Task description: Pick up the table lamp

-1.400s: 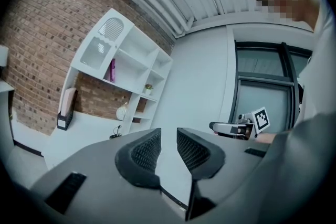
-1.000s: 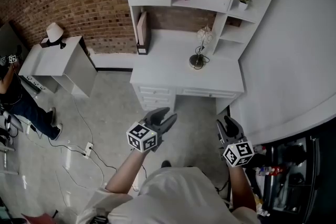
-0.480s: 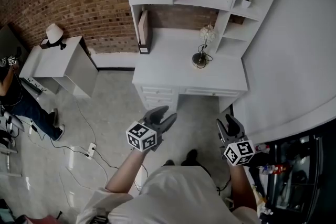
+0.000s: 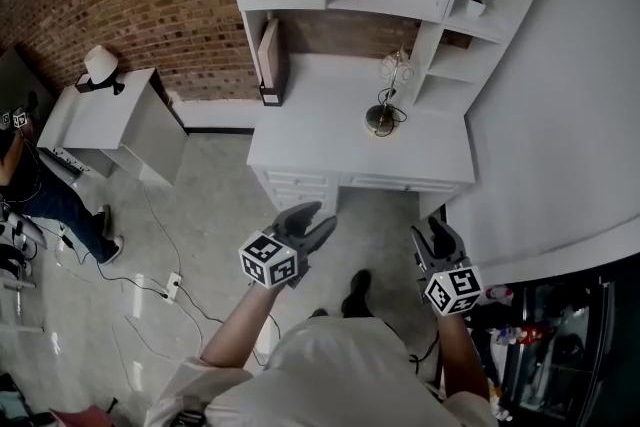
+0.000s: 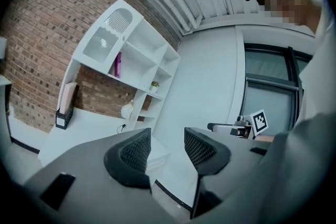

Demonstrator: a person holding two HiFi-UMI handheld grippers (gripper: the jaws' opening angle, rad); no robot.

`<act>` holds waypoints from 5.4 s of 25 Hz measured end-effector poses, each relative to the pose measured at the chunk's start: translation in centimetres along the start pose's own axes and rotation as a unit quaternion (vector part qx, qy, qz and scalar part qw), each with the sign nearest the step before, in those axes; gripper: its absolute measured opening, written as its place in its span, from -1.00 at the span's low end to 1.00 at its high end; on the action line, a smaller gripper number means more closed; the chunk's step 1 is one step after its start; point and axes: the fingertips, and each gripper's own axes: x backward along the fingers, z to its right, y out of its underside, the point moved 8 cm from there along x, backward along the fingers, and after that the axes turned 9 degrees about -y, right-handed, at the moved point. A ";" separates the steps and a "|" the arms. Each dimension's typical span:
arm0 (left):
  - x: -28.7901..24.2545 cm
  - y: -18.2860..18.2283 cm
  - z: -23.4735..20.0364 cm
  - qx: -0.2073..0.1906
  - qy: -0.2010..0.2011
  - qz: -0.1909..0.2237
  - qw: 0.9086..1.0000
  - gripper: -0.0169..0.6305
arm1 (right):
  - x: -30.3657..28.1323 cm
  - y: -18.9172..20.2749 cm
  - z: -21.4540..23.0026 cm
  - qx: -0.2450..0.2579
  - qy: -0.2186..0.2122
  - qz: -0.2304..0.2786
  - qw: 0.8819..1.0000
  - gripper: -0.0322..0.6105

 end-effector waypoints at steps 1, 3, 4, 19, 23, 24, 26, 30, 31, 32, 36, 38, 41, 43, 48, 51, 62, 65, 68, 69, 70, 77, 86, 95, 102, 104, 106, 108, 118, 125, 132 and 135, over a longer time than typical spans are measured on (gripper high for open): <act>-0.7 -0.1 -0.2 0.000 -0.001 -0.001 1.000 -0.32 | -0.5 -0.1 0.7 0.000 -0.003 -0.001 1.000 -0.26; -2.2 -0.3 -0.8 0.001 -0.005 -0.004 1.000 -0.32 | -1.6 -0.2 2.2 0.001 -0.009 -0.004 1.000 -0.26; -2.9 -0.4 -1.1 0.002 -0.007 -0.005 1.000 -0.32 | -2.1 -0.3 2.9 0.002 -0.011 -0.006 1.000 -0.26; -14.5 -2.2 -3.3 0.033 -0.034 -0.011 0.999 -0.32 | -8.3 -1.8 15.8 -0.008 -0.050 -0.010 0.999 -0.26; -17.4 -2.6 -3.5 0.032 -0.045 -0.012 0.998 -0.32 | -9.8 -1.8 19.6 -0.009 -0.065 -0.015 0.998 -0.26; -18.0 -2.7 -3.7 0.032 -0.049 -0.012 0.998 -0.32 | -10.1 -1.8 20.3 -0.011 -0.068 -0.016 0.997 -0.26; -19.0 -2.9 -3.9 0.032 -0.057 -0.010 0.998 -0.32 | -10.9 -1.7 21.5 -0.015 -0.075 -0.016 0.997 -0.26; -20.5 -3.5 -4.0 0.026 -0.065 -0.009 0.998 -0.32 | -12.1 -2.0 23.0 -0.018 -0.089 -0.017 0.996 -0.26; -20.9 -3.6 -4.1 0.025 -0.066 -0.011 0.997 -0.32 | -12.3 -2.1 23.3 -0.018 -0.092 -0.018 0.995 -0.26; -21.2 -3.7 -4.1 0.024 -0.068 -0.012 0.997 -0.32 | -12.6 -2.1 23.5 -0.019 -0.094 -0.019 0.995 -0.26; -22.5 -3.8 -4.7 0.028 -0.071 -0.016 0.997 -0.32 | -13.4 -2.1 24.7 -0.024 -0.095 -0.023 0.995 -0.26; -23.0 -3.8 -5.2 0.032 -0.072 -0.016 0.997 -0.32 | -13.9 -1.9 25.2 -0.028 -0.094 -0.024 0.995 -0.26; -24.0 -4.0 -6.4 0.034 -0.070 -0.018 0.997 -0.32 | -15.1 -1.9 25.7 -0.030 -0.092 -0.024 0.995 -0.26; -24.7 -4.3 -7.4 0.030 -0.066 -0.019 0.997 -0.32 | -16.2 -1.9 26.0 -0.030 -0.089 -0.026 0.995 -0.26; -27.1 -5.1 -10.9 0.031 -0.051 -0.024 0.998 -0.32 | -19.6 -2.3 27.1 -0.032 -0.078 -0.028 0.996 -0.26; -28.9 -5.7 -13.4 0.031 -0.040 -0.028 0.998 -0.32 | -21.9 -2.7 28.0 -0.033 -0.072 -0.033 0.996 -0.26; -35.4 -7.3 -22.2 0.038 0.005 -0.059 0.998 -0.32 | -31.1 -4.3 30.7 -0.034 -0.056 -0.056 0.996 -0.26; -36.6 -7.5 -24.0 0.036 0.019 -0.073 0.996 -0.32 | -33.4 -4.6 31.2 -0.038 -0.050 -0.060 0.996 -0.26; -37.4 -7.7 -25.5 0.036 0.034 -0.084 0.995 -0.32 | -35.4 -4.6 31.7 -0.045 -0.044 -0.067 0.996 -0.26; -37.7 -7.7 -25.9 0.035 0.039 -0.087 0.995 -0.32 | -36.0 -4.6 31.8 -0.046 -0.042 -0.070 0.996 -0.26; -38.1 -7.7 -26.3 0.034 0.043 -0.090 0.994 -0.32 | -36.5 -4.6 32.0 -0.045 -0.040 -0.073 0.995 -0.25; -39.9 -7.1 -28.4 0.036 0.065 -0.112 0.991 -0.32 | -39.7 -4.3 33.1 -0.054 -0.034 -0.090 0.994 -0.23; -42.1 -4.9 -28.9 0.061 0.066 -0.117 0.989 -0.27 | -42.7 -3.3 34.7 -0.076 -0.069 -0.104 0.989 -0.18; -43.9 -2.2 -29.2 0.086 0.016 -0.120 0.989 -0.27 | -46.1 -2.2 36.6 -0.098 -0.133 -0.108 0.980 -0.15; -45.2 0.7 -29.2 0.116 -0.020 -0.116 0.986 -0.27 | -48.5 -2.2 37.1 -0.102 -0.201 -0.109 0.968 -0.15; -45.6 1.8 -29.3 0.127 -0.027 -0.117 0.985 -0.27 | -49.2 -2.2 37.2 -0.105 -0.217 -0.108 0.964 -0.15; -45.9 3.0 -29.4 0.140 -0.034 -0.124 0.982 -0.26 | -49.8 -2.3 37.3 -0.110 -0.233 -0.107 0.960 -0.16; -46.1 4.3 -29.4 0.156 -0.038 -0.132 0.978 -0.26 | -50.3 -2.4 37.3 -0.121 -0.251 -0.103 0.955 -0.16; -48.0 8.7 -29.8 0.221 -0.032 -0.155 0.962 -0.26 | -51.8 -3.2 37.9 -0.203 -0.278 -0.054 0.937 -0.39; -49.5 10.8 -31.2 0.263 -0.032 -0.164 0.950 -0.22 | -52.1 -3.4 38.6 -0.266 -0.281 -0.056 0.920 -0.81; -50.2 12.6 -31.5 0.300 -0.035 -0.169 0.938 -0.14 | -52.4 -3.8 39.0 -0.315 -0.283 -0.068 0.903 -0.91; -50.0 13.3 -31.6 0.313 -0.041 -0.168 0.934 -0.12 | -52.5 -3.9 39.0 -0.324 -0.283 -0.068 0.900 -0.91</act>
